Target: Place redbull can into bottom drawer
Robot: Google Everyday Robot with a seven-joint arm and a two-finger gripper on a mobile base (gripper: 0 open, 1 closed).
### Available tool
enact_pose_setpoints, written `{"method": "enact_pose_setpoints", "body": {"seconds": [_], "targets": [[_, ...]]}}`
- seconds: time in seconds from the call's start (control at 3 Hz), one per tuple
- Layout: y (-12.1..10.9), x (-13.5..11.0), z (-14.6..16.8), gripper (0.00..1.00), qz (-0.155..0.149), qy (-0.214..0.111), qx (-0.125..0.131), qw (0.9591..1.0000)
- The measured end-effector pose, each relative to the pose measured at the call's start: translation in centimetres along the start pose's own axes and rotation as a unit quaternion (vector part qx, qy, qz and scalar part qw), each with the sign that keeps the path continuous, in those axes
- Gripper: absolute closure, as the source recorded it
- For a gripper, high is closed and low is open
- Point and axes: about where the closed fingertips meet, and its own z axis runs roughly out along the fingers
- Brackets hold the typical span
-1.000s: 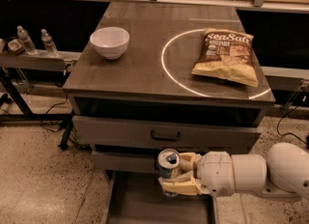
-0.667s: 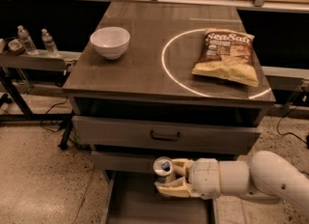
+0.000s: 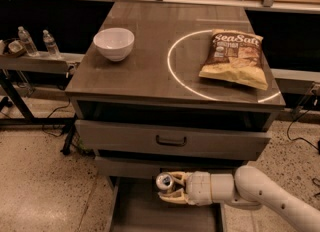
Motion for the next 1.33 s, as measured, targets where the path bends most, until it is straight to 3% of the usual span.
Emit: {"method": "enact_pose_setpoints", "body": {"seconds": [0.67,1.33], "targets": [[0.3,10.6,2.7,1.00,0.013,0.017,-0.021,0.9995],[1.7,19.2,7.2,1.00,0.030,-0.001,-0.027,0.9992]]}}
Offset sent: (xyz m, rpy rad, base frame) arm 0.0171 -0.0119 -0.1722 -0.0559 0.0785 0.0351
